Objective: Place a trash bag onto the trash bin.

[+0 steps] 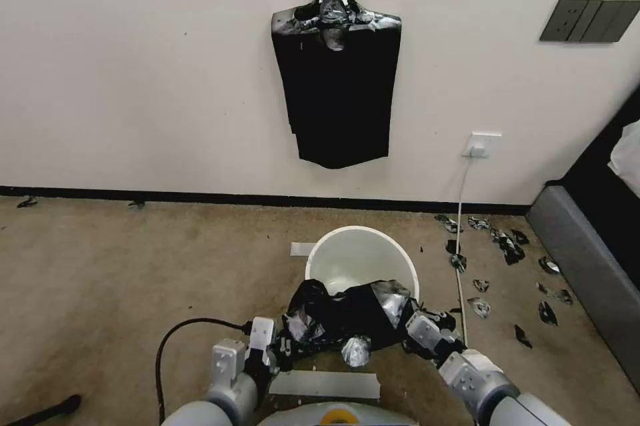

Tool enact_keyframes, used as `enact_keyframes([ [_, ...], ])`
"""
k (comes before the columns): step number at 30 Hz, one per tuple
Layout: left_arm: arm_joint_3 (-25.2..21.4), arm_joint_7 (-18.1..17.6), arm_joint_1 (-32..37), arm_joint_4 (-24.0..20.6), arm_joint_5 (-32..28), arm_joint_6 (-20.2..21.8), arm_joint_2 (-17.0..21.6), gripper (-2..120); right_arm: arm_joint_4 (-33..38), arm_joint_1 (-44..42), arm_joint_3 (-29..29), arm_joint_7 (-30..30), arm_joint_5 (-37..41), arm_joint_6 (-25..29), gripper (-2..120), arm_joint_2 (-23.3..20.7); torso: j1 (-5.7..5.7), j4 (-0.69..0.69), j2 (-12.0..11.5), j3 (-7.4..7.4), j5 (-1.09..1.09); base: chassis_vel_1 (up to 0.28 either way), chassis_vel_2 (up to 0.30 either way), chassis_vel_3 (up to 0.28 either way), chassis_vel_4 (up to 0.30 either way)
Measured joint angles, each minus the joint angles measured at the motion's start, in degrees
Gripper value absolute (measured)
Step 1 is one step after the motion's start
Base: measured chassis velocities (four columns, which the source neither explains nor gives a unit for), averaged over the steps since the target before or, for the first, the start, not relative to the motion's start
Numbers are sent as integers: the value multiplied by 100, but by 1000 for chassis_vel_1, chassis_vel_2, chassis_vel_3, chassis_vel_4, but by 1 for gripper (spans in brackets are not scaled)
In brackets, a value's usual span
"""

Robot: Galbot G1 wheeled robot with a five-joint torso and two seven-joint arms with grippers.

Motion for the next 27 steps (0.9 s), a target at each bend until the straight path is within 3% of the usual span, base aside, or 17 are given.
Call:
enact_keyframes([
  [17,-42,108,99,-69,245,-97,75,0,68,-487,199,325,155,-35,0,61,0,-1,0,0,-1,0,0,0,0],
  [27,-63,282,43,283,464,-275,-44,0,-406,-379,-8,330,170,-10,0,278,0,0,0,0,0,0,0,0,0],
])
